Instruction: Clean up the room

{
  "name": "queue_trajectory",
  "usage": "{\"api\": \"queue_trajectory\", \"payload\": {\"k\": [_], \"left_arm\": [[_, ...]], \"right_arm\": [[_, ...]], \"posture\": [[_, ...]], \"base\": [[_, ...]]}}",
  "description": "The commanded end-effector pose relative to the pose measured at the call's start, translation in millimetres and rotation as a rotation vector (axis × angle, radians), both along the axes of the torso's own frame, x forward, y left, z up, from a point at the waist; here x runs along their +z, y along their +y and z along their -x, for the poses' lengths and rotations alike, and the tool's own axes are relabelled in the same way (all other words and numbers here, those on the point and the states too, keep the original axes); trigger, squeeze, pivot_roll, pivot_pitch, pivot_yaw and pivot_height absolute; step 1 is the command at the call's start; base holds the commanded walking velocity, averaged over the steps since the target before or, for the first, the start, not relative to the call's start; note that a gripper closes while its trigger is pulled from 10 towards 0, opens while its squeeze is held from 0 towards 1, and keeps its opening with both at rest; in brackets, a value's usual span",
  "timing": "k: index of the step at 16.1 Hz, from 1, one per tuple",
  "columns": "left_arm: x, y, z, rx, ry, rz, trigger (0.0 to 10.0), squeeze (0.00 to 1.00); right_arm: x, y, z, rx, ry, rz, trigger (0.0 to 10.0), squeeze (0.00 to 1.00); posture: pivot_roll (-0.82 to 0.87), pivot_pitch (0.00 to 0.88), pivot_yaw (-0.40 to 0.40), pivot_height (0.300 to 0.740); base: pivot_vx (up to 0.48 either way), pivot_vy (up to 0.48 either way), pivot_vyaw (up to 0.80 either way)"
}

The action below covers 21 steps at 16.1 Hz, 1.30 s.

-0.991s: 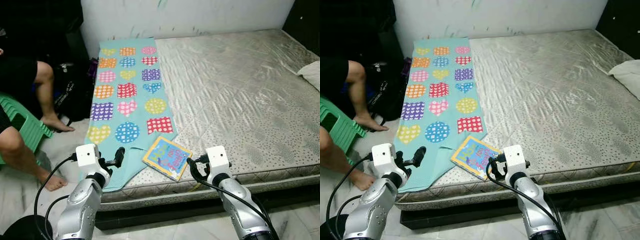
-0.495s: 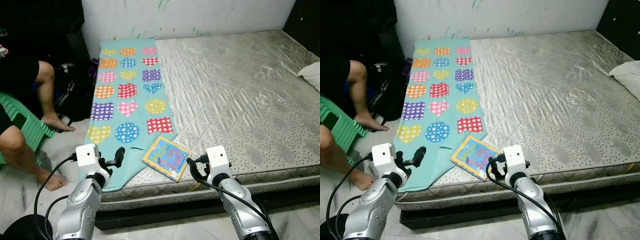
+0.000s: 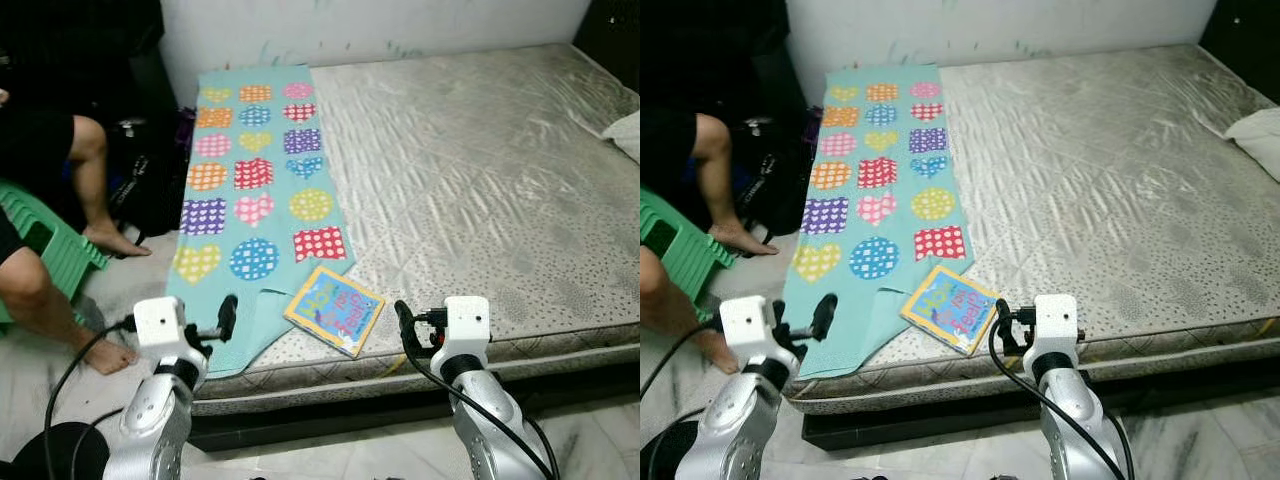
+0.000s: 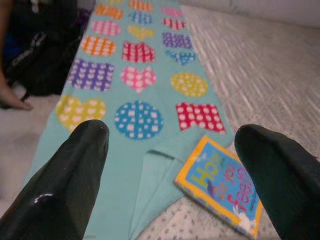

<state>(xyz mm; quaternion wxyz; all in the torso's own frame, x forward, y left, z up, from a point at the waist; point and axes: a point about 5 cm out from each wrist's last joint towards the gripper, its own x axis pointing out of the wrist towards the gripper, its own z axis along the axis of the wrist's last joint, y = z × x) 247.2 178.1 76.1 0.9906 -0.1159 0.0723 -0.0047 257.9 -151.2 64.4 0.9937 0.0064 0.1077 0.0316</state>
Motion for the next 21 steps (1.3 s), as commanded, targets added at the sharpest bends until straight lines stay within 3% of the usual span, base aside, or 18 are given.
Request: {"api": "queue_trajectory", "payload": {"k": [1,8,17,21], "left_arm": [[1,3.2,1.6,0.015,-0.003,-0.017,10.0,0.00],[-3,4.8,-7.6,0.032,0.000,0.002,10.0,0.00],[-4,5.8,-8.0,0.034,0.002,0.005,10.0,0.00],[-4,5.2,-8.3,0.032,0.007,0.007,10.0,0.00]], "right_arm": [[5,-1.7,-2.2,-0.021,-0.020,-0.014,10.0,0.00],[2,-1.4,-13.7,-0.028,-0.018,0.004,10.0,0.00],[2,1.3,-13.5,-0.013,-0.029,0.012,10.0,0.00],[2,1.4,-13.1,-0.010,-0.028,0.014,10.0,0.00]], "posture": [[-0.08,0.119,0.062,0.740],[-0.08,0.084,0.057,0.740],[-0.08,0.093,0.062,0.740],[-0.09,0.095,0.062,0.695]], "base": [[0.000,0.000,0.00],[0.000,0.000,0.00],[0.000,0.000,0.00],[0.000,0.000,0.00]]}}
